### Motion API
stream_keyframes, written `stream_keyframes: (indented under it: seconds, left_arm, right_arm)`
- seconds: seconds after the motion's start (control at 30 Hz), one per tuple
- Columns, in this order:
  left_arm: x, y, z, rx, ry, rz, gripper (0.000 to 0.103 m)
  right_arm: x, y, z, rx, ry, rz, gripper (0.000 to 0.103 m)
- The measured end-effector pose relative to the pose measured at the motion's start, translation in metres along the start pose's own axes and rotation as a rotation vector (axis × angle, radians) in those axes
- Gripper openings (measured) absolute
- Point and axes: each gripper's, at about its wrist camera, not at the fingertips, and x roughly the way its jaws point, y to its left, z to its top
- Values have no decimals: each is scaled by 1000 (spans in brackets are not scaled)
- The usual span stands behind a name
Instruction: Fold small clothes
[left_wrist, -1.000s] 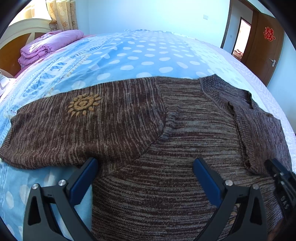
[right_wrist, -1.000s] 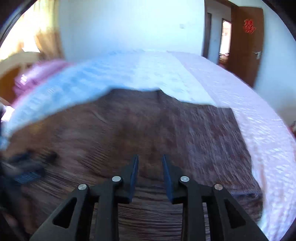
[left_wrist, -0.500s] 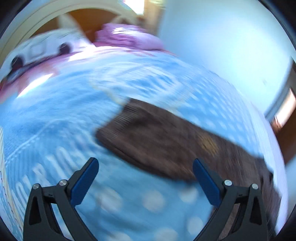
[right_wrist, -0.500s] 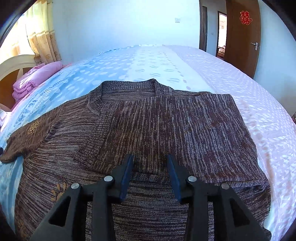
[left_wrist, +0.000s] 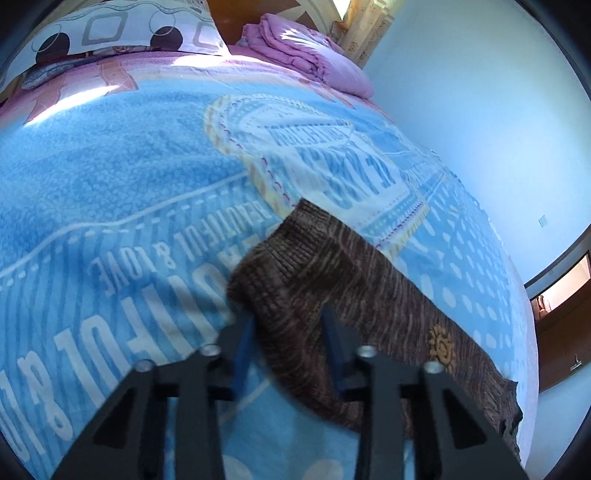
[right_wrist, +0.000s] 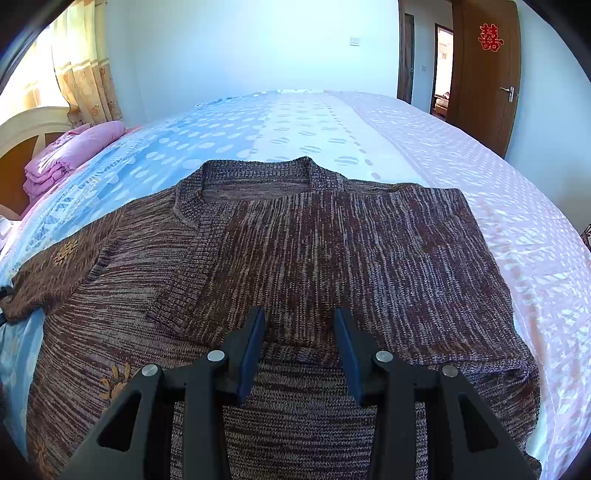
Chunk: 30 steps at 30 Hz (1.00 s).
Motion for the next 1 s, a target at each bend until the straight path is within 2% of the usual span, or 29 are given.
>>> stream_keyframes:
  seconds: [0.2, 0.27, 0.33, 0.43, 0.5, 0.53, 0.63, 0.67, 0.77, 0.87, 1.0]
  left_arm:
    - [2, -3, 5, 28, -15, 13, 9]
    - [0, -19, 7, 84, -26, 6, 9]
    - [-12, -51, 4, 179, -72, -28, 9]
    - [-38, -103, -15, 351, -142, -118, 9]
    - [-58, -143, -39, 485, -168, -217, 9]
    - [-69, -166, -58, 560, -165, -289, 9]
    - [-76, -203, -107, 684, -85, -414, 9]
    - [-74, -210, -121, 714, -60, -425, 9]
    - [-53, -221, -164, 794, 40, -386, 9]
    - [-25, -213, -183, 790, 164, -329, 9]
    - [-22, -207, -176, 751, 178, -340, 12]
  right_arm:
    - [2, -2, 0, 6, -1, 7, 41]
    - [2, -3, 0, 11, -3, 12, 41]
    - [2, -4, 0, 18, -4, 20, 41]
    - [2, -5, 0, 23, -6, 26, 41]
    - [2, -6, -1, 25, -7, 28, 41]
    - [2, -6, -1, 27, -8, 29, 41]
    - [1, -8, -1, 35, -9, 39, 41]
    - [1, -9, -1, 39, -9, 43, 41]
    - [1, -10, -1, 44, -8, 50, 42]
    - [1, -9, -1, 39, -7, 55, 45]
    - [2, -6, 0, 31, -3, 52, 47]
